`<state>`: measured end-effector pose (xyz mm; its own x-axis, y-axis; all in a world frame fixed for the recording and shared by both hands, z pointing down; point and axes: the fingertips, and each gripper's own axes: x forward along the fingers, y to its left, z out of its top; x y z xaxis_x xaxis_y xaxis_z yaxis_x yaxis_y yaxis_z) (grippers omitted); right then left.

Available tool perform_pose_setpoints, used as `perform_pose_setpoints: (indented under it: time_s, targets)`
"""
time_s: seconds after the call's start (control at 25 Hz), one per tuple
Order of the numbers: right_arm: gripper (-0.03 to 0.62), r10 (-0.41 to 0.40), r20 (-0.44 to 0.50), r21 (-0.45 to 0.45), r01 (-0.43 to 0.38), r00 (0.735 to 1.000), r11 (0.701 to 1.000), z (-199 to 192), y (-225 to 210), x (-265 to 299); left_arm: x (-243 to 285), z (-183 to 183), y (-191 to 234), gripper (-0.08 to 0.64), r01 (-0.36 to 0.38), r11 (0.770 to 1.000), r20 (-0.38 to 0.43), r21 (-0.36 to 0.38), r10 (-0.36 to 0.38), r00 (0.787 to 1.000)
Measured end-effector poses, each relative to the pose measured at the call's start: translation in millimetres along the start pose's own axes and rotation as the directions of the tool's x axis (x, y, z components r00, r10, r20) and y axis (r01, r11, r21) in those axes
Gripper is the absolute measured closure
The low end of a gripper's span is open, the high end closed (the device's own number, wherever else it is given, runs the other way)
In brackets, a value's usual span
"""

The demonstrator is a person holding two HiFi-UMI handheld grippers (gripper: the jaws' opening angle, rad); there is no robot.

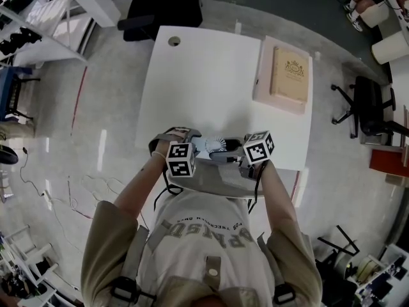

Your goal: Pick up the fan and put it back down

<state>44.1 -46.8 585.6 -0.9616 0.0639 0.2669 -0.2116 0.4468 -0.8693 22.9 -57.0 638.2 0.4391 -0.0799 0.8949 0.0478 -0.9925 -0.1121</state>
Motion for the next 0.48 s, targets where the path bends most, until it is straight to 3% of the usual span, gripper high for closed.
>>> perform_pose_setpoints:
  time_s: [0.16, 0.32, 0.48]
  targets:
    - [0.240, -0.142, -0.146, -0.176, 0.115, 0.979, 0.978, -11.9, -5.4, 5.4, 1.1, -0.1, -0.3, 0.354, 0.023, 0.999, 0.012, -0.027, -0.022, 1.000]
    - [0.229, -0.332, -0.251, -0.386, 0.221, 0.909, 0.896, -21.0, -19.1, 7.8, 2.8, -3.6, 1.0, 0.356, 0.032, 0.999, -0.003, -0.019, -0.032, 0.999]
    - [0.229, -0.459, -0.279, -0.536, 0.260, 0.844, 0.803, -21.3, -27.4, 9.5, 3.0, -4.3, 2.4, 0.357, 0.035, 0.999, 0.008, -0.039, -0.035, 0.999]
